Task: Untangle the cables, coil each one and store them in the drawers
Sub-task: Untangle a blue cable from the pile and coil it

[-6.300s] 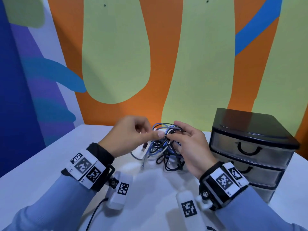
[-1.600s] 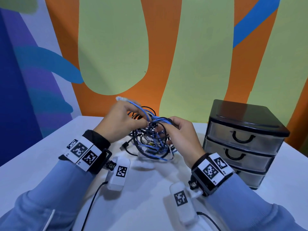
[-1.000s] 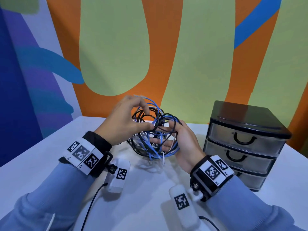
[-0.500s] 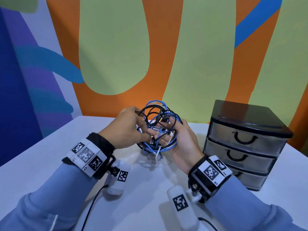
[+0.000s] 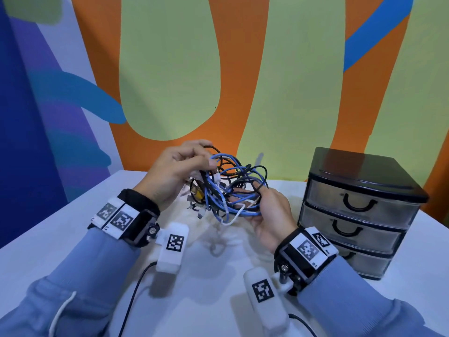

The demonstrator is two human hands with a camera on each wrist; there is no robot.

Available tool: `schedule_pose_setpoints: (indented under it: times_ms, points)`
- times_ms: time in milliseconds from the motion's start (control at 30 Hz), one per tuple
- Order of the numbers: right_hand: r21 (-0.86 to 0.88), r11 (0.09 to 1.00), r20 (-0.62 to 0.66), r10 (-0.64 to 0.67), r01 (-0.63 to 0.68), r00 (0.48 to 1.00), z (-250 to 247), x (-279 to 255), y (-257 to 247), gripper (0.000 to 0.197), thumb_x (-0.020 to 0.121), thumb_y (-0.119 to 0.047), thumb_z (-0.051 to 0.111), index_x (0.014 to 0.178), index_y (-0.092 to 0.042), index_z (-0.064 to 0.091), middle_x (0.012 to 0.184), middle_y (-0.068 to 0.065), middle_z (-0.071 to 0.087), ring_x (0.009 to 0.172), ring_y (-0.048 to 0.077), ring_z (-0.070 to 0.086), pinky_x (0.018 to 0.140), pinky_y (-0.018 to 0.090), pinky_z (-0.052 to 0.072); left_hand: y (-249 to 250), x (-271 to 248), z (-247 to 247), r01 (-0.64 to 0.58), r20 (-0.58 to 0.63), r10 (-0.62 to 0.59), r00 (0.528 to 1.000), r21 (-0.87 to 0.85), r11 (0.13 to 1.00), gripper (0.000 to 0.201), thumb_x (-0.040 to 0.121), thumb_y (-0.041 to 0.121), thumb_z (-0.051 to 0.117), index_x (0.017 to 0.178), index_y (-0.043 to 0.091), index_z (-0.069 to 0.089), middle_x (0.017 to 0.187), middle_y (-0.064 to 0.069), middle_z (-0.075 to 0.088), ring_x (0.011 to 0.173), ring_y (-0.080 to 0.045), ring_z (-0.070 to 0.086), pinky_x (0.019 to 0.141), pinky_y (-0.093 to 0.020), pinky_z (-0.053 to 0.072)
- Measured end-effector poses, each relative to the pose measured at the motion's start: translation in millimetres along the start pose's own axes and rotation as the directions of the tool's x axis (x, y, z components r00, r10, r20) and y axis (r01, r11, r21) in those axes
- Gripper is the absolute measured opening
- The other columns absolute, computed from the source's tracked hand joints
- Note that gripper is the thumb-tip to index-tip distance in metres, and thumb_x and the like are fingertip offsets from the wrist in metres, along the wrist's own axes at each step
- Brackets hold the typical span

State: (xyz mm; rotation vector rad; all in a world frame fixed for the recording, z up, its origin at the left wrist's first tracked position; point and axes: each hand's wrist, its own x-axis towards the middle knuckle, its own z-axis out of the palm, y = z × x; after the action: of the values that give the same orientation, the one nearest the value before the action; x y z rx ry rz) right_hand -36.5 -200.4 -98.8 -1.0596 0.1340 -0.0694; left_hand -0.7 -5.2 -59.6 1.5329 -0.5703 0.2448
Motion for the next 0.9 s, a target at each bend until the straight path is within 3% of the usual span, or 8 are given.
schedule_pose_setpoints:
  times_ms: [133, 233, 333, 433, 567, 667, 767, 900]
  points:
    - [-0.074, 0.997, -0.002, -0.008, 0.008, 1.000, 0, 2, 4, 0.025, 0.108, -0.012, 0.048, 0.119, 0.005, 0.062, 0.078, 0.019, 0.076, 0.057, 0.027, 0.072, 0.051, 0.032, 0.059, 4, 0, 3, 0.095, -0.037, -0.097, 0.995, -0.039, 0.995, 0.014, 0.071, 0.016, 0.069, 0.067, 0.007, 0.060, 0.108, -0.003, 0.066, 0.087, -0.017, 0.061, 0.060, -0.023, 0.048]
    - [-0.088, 0.995, -0.024, -0.049, 0.047, 0.998, 0, 5, 9, 0.027, 0.103, -0.006, 0.053, 0.129, -0.009, 0.054, 0.086, 0.013, 0.076, 0.064, 0.032, 0.073, 0.069, 0.044, 0.062, -1, 1, -1, 0.061, -0.011, -0.060, 0.998, 0.240, 0.969, 0.050, 0.077, 0.039, 0.080, 0.063, 0.002, 0.050, 0.088, -0.003, 0.056, 0.079, -0.011, 0.057, 0.076, -0.034, 0.048]
    - [-0.091, 0.993, 0.008, -0.072, 0.073, 0.997, 2, 2, 4, 0.032, 0.101, -0.011, 0.047, 0.132, -0.012, 0.053, 0.112, 0.022, 0.074, 0.072, 0.038, 0.073, 0.064, 0.041, 0.060, 0, -1, 2, 0.066, -0.026, -0.060, 0.998, 0.379, 0.923, 0.052, 0.081, 0.056, 0.084, 0.060, 0.014, 0.060, 0.091, -0.003, 0.059, 0.084, -0.012, 0.058, 0.070, -0.024, 0.057]
    - [-0.112, 0.987, -0.006, -0.117, 0.116, 0.993, 6, -4, -3, 0.032, 0.104, -0.027, 0.044, 0.130, -0.016, 0.060, 0.121, 0.017, 0.071, 0.082, 0.033, 0.074, 0.055, 0.035, 0.060, 4, -2, 3, 0.049, -0.088, -0.013, 0.996, 0.421, 0.906, 0.029, 0.091, 0.043, 0.079, 0.075, 0.019, 0.080, 0.112, -0.008, 0.063, 0.104, -0.014, 0.060, 0.065, -0.016, 0.057]
    - [-0.472, 0.815, 0.047, -0.356, 0.335, 0.933, 3, -1, 1, 0.037, 0.097, -0.059, 0.056, 0.131, -0.045, 0.052, 0.129, -0.004, 0.059, 0.117, 0.014, 0.062, 0.104, 0.046, 0.051, 5, -1, -1, 0.025, -0.098, 0.031, 0.995, 0.525, 0.851, 0.020, 0.093, 0.049, 0.075, 0.085, 0.033, 0.084, 0.116, -0.003, 0.057, 0.121, -0.020, 0.050, 0.085, -0.040, 0.060]
    - [-0.557, 0.612, 0.207, -0.552, 0.561, 0.808, 1, -3, -1, 0.048, 0.095, -0.041, 0.073, 0.138, -0.044, 0.052, 0.136, -0.015, 0.055, 0.131, 0.002, 0.050, 0.105, 0.025, 0.041, 11, -2, 3, -0.019, -0.065, 0.054, 0.996, 0.443, 0.896, 0.013, 0.100, 0.029, 0.072, 0.095, 0.026, 0.083, 0.107, -0.013, 0.063, 0.101, -0.015, 0.059, 0.074, -0.041, 0.060]
    - [-0.539, 0.477, 0.420, -0.563, 0.694, 0.712, 1, -6, -2, 0.051, 0.096, -0.023, 0.074, 0.141, -0.038, 0.055, 0.133, -0.018, 0.064, 0.133, -0.001, 0.053, 0.104, 0.008, 0.034, 18, -3, 3, -0.078, 0.004, 0.079, 0.997, 0.266, 0.961, 0.013, 0.104, 0.015, 0.065, 0.103, 0.011, 0.077, 0.088, -0.007, 0.071, 0.082, -0.013, 0.060, 0.075, -0.021, 0.051]
    - [-0.563, 0.496, 0.468, -0.468, 0.661, 0.750, -2, 2, 4, 0.036, 0.093, -0.009, 0.074, 0.125, -0.026, 0.072, 0.116, -0.013, 0.076, 0.116, 0.002, 0.067, 0.108, 0.031, 0.050, 16, -3, 2, -0.035, 0.117, -0.005, 0.993, 0.333, 0.942, 0.009, 0.100, 0.014, 0.071, 0.099, 0.007, 0.076, 0.088, -0.004, 0.074, 0.081, -0.009, 0.064, 0.078, -0.019, 0.051]
